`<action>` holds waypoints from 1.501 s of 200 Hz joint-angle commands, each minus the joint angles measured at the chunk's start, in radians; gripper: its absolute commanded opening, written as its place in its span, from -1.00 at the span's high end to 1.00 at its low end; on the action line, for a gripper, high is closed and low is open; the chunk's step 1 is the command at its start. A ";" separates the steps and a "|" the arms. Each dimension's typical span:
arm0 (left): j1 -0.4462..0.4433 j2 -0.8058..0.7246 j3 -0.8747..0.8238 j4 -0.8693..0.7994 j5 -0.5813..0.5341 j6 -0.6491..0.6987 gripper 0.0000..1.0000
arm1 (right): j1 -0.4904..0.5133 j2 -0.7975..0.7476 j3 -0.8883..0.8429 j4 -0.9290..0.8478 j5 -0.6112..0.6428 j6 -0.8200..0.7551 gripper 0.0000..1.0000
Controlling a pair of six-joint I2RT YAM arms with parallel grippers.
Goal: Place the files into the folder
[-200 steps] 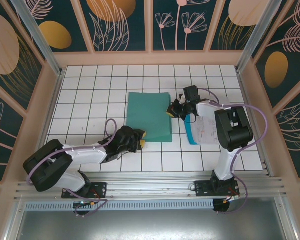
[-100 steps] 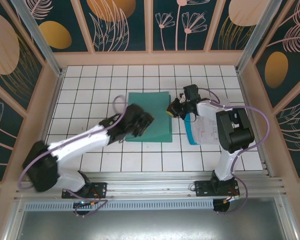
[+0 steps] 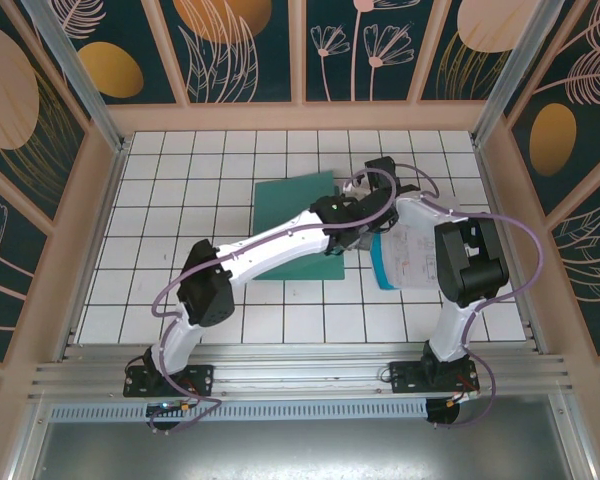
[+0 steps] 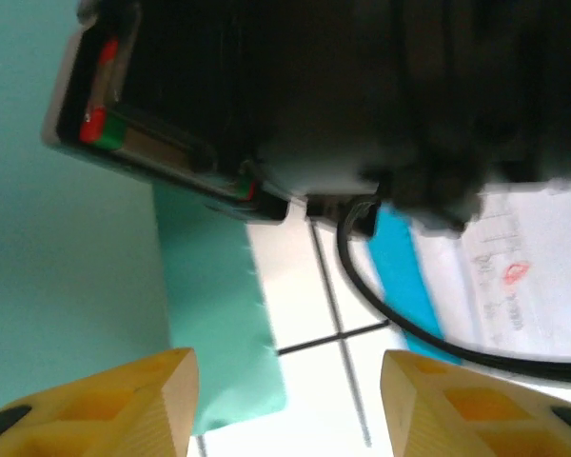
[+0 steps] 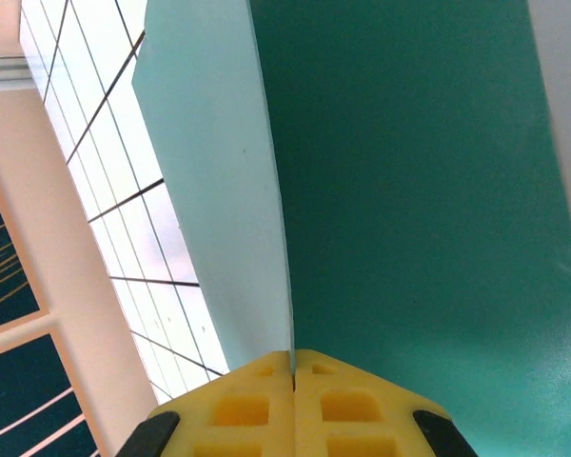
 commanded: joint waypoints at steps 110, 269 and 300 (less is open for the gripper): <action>-0.037 0.097 -0.069 -0.092 -0.175 0.185 -0.13 | -0.020 0.035 0.048 -0.010 -0.086 0.051 1.00; -0.035 -0.026 -0.172 -0.074 -0.210 0.160 1.00 | -0.035 -0.046 0.068 -0.014 -0.023 0.005 0.25; -0.035 -0.065 -0.195 -0.077 -0.229 0.139 1.00 | -0.070 -0.163 -0.011 0.004 0.110 0.005 -0.08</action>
